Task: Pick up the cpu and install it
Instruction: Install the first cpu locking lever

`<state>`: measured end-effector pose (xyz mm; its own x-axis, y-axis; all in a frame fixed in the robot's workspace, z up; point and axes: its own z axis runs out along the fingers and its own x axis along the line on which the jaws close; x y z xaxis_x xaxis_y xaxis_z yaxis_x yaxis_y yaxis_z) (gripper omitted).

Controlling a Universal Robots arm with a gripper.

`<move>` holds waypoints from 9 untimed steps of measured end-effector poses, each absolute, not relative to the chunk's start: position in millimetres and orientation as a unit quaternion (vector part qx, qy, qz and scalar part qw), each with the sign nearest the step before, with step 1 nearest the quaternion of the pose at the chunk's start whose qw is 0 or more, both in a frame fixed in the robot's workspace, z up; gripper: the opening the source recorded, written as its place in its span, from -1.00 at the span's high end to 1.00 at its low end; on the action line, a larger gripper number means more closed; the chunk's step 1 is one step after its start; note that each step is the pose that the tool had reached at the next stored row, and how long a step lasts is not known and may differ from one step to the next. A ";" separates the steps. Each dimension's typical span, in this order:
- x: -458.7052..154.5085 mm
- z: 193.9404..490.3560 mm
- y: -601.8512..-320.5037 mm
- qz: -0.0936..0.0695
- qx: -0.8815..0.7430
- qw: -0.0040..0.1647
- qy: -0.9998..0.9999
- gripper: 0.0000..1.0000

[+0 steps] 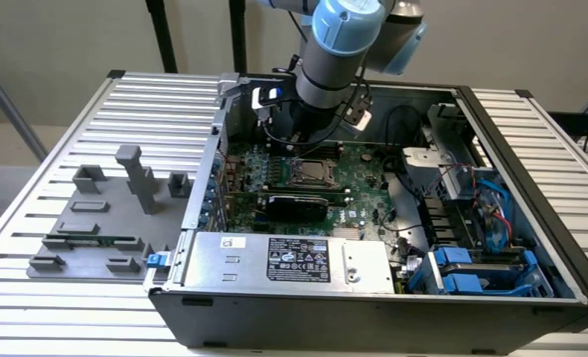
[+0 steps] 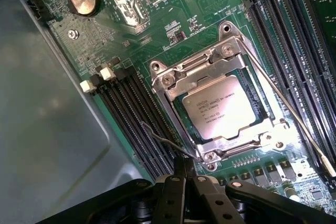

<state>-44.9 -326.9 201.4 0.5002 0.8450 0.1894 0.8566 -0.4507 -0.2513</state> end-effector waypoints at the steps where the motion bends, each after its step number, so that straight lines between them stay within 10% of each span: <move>1: -44.4 201.3 -326.9 -0.018 -0.852 0.158 -0.500 0.79; 9: -36.1 201.0 -326.9 -0.015 -0.852 0.155 -0.499 0.79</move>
